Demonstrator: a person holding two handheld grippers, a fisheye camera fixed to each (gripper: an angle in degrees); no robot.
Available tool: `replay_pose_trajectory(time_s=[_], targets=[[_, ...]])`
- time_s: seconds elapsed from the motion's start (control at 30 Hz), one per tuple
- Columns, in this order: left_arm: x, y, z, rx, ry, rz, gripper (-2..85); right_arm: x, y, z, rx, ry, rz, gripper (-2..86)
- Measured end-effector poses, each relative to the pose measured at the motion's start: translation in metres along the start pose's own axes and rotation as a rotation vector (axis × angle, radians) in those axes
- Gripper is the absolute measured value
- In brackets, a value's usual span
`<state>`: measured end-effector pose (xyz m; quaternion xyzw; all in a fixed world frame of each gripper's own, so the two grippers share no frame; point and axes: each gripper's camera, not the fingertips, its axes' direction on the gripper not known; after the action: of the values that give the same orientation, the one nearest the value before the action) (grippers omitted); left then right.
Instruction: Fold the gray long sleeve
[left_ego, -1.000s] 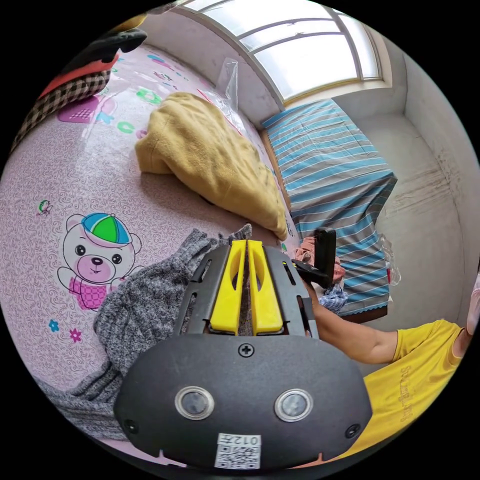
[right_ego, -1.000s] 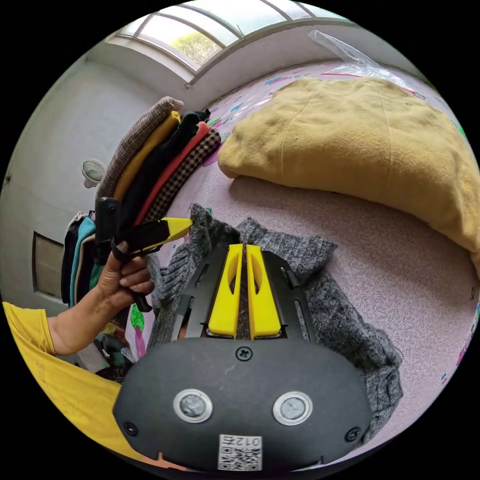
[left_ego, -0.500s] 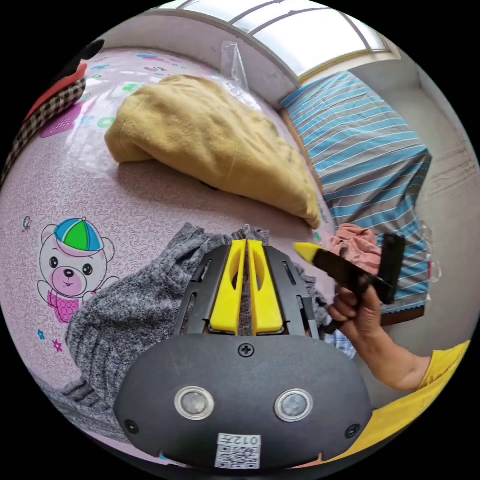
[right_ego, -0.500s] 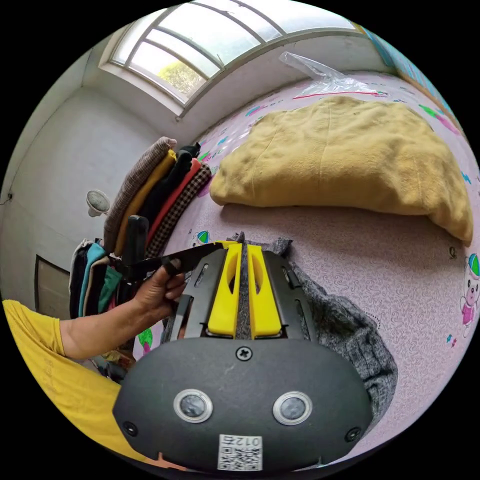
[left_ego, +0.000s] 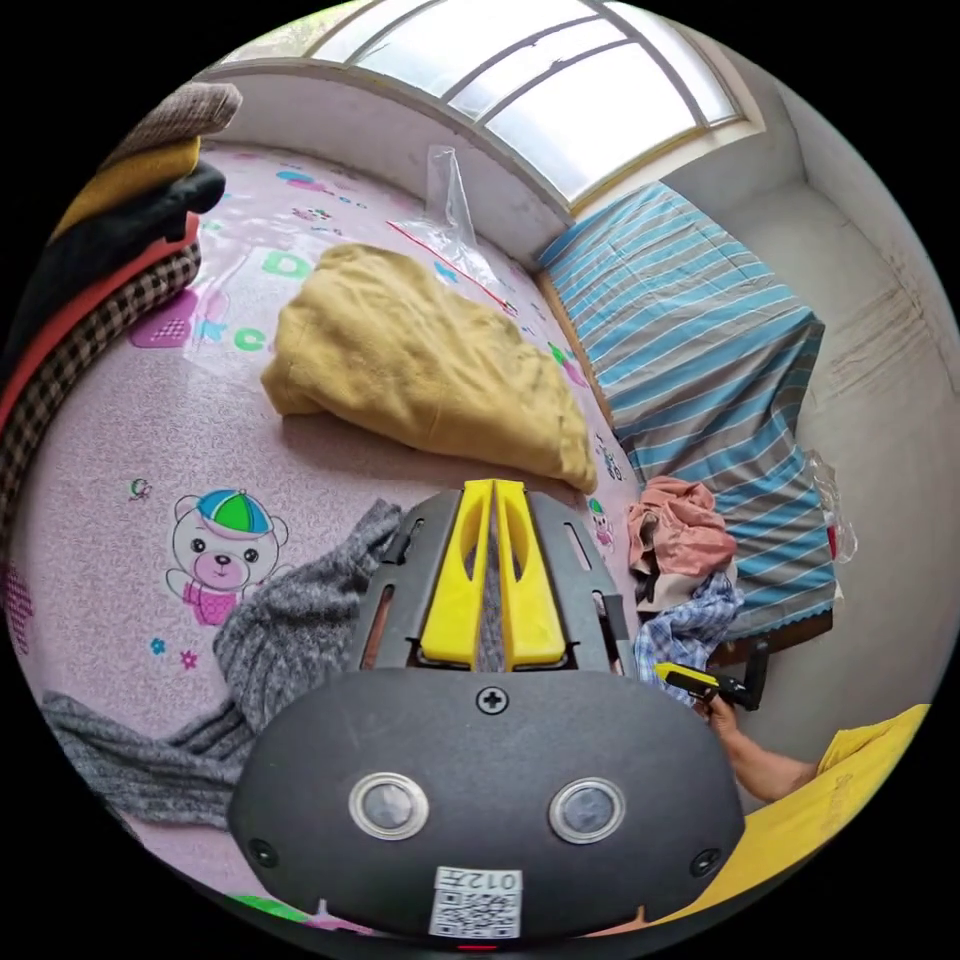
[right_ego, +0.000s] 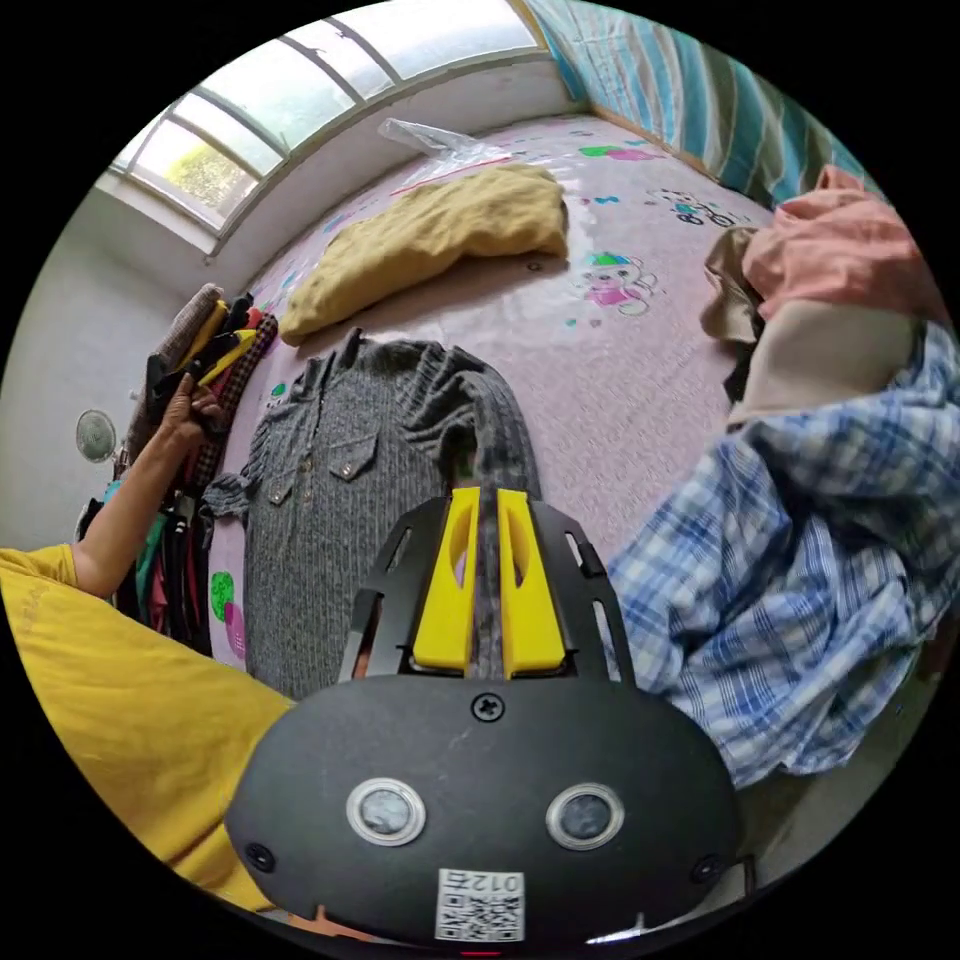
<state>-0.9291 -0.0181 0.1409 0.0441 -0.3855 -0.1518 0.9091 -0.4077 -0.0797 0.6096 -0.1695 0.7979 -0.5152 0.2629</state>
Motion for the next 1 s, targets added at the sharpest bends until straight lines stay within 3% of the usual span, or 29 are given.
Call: replay_pose_trajectory(time_s=[0.27, 0.4, 0.8, 0.93, 1.0], targets=[[0.022, 0.156, -0.004, -0.314, 0.048, 0.027, 0.9, -0.002, 0.104, -0.012, -0.118, 0.069, 0.062, 4.2], [0.017, 0.233, -0.001, -0.419, 0.071, -0.057, 0.6, -0.002, 0.129, -0.014, -0.126, 0.099, 0.086, 6.2], [-0.005, 0.29, -0.005, -0.5, 0.014, -0.093, 0.6, -0.003, 0.139, -0.026, -0.182, 0.117, 0.055, 2.5], [-0.009, 0.294, -0.003, -0.511, 0.014, -0.095, 0.6, 0.004, 0.134, -0.048, -0.169, 0.008, 0.071, 1.7], [-0.01, 0.295, -0.002, -0.519, 0.02, -0.095, 0.6, 0.023, 0.124, -0.075, -0.097, -0.196, 0.135, 1.5]])
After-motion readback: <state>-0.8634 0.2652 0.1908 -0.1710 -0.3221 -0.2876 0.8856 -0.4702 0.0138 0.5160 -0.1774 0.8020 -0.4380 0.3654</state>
